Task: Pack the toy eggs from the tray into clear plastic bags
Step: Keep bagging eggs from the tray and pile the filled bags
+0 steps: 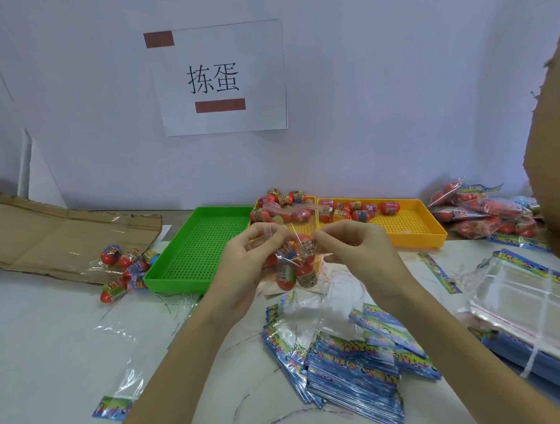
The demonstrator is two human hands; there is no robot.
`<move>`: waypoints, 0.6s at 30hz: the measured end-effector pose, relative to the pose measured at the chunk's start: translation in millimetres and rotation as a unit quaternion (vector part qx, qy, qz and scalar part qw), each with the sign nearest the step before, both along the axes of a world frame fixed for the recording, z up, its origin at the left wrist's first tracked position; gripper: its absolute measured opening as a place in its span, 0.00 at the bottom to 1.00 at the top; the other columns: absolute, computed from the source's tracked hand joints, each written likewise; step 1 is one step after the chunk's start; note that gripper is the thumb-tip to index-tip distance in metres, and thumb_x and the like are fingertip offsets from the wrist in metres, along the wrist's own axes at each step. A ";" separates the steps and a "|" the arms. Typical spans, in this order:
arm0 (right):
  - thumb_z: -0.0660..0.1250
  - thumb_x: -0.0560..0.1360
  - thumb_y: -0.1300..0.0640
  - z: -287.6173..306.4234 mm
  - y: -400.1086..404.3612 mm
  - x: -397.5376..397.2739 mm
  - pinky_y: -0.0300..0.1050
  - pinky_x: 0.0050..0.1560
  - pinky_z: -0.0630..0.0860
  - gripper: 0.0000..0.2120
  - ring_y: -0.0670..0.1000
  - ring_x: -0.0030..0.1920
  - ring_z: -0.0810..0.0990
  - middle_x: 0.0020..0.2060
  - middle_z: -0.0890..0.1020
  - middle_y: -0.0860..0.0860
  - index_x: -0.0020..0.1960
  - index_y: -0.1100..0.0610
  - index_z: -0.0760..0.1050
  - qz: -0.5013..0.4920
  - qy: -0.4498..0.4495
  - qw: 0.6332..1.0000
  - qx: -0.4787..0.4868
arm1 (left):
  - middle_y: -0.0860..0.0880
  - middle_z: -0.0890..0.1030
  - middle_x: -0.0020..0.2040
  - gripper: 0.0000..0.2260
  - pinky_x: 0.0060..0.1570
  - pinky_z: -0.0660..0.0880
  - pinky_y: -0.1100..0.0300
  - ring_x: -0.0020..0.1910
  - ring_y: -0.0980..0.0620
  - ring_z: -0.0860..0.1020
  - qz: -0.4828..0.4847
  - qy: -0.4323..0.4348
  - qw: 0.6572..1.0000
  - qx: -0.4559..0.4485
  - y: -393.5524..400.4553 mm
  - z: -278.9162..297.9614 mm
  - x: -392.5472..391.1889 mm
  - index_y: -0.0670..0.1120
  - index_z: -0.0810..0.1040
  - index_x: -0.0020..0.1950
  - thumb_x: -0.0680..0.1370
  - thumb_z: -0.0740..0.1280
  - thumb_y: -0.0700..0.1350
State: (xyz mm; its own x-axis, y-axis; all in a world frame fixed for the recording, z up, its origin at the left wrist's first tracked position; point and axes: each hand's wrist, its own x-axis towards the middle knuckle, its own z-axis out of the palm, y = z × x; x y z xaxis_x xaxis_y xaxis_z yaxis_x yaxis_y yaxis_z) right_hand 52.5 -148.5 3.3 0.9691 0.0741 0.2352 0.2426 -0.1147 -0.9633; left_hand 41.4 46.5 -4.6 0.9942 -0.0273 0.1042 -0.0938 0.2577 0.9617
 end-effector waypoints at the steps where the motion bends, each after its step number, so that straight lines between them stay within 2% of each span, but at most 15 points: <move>1: 0.73 0.79 0.56 -0.1 -1.3 0.4 0.38 0.43 0.82 0.05 0.49 0.45 0.87 0.42 0.87 0.51 0.49 0.56 0.85 0.005 0.013 1.000 0.012 | 0.41 0.87 0.54 0.12 0.42 0.82 0.57 0.45 0.49 0.84 -0.005 0.006 1.000 -0.007 1.6 0.3 0.5 0.41 0.82 0.55 0.76 0.74 0.46; 3: 0.73 0.79 0.57 0.4 -3.7 2.1 0.38 0.43 0.82 0.05 0.49 0.44 0.87 0.42 0.87 0.53 0.49 0.58 0.85 0.004 0.032 0.999 0.020 | 0.42 0.86 0.57 0.14 0.46 0.82 0.57 0.46 0.49 0.83 -0.002 0.013 1.000 -0.016 6.2 0.7 2.3 0.37 0.82 0.58 0.78 0.73 0.45; 5: 0.72 0.79 0.58 1.2 -6.1 3.6 0.38 0.42 0.82 0.04 0.50 0.43 0.87 0.42 0.87 0.54 0.50 0.58 0.84 0.003 0.044 0.999 0.014 | 0.43 0.87 0.57 0.12 0.49 0.82 0.57 0.48 0.50 0.84 0.014 0.018 1.000 -0.019 10.3 -0.4 4.1 0.36 0.83 0.58 0.78 0.73 0.42; 8: 0.72 0.80 0.58 2.4 -8.4 4.4 0.38 0.41 0.81 0.03 0.52 0.43 0.87 0.42 0.88 0.53 0.52 0.56 0.84 0.024 0.060 0.998 -0.005 | 0.44 0.87 0.52 0.09 0.56 0.81 0.48 0.46 0.49 0.84 0.040 0.038 0.998 -0.006 11.7 -2.6 5.1 0.37 0.85 0.55 0.78 0.75 0.41; 12: 0.74 0.78 0.51 0.5 -7.4 4.6 0.38 0.40 0.82 0.04 0.47 0.42 0.85 0.41 0.87 0.48 0.49 0.50 0.86 0.020 0.025 0.997 -0.064 | 0.44 0.87 0.48 0.09 0.44 0.82 0.57 0.41 0.51 0.84 0.036 0.027 0.998 0.043 10.8 -4.1 4.3 0.37 0.85 0.56 0.78 0.75 0.41; 14: 0.73 0.78 0.52 -1.4 -7.8 6.5 0.37 0.40 0.82 0.05 0.47 0.41 0.85 0.40 0.87 0.48 0.47 0.52 0.86 0.006 0.017 0.998 -0.057 | 0.44 0.87 0.47 0.08 0.39 0.81 0.61 0.39 0.52 0.84 0.032 0.025 0.998 0.043 10.4 -4.0 4.1 0.38 0.85 0.55 0.78 0.75 0.40; 18: 0.71 0.80 0.56 0.5 -15.1 8.4 0.34 0.38 0.79 0.06 0.45 0.38 0.85 0.38 0.87 0.50 0.47 0.56 0.86 0.000 0.065 0.998 -0.013 | 0.43 0.87 0.44 0.02 0.38 0.81 0.61 0.37 0.51 0.84 0.024 0.040 0.999 0.009 10.3 -3.8 4.7 0.41 0.85 0.49 0.77 0.75 0.38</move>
State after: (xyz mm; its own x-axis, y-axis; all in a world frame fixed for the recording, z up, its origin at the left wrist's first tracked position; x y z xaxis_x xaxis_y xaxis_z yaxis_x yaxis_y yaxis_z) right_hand 60.9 -163.6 3.8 0.9914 0.0784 0.1045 0.1148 -0.1410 -0.9833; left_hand 46.2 56.8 -8.4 0.9995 0.0202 0.0249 -0.0289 0.2370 0.9711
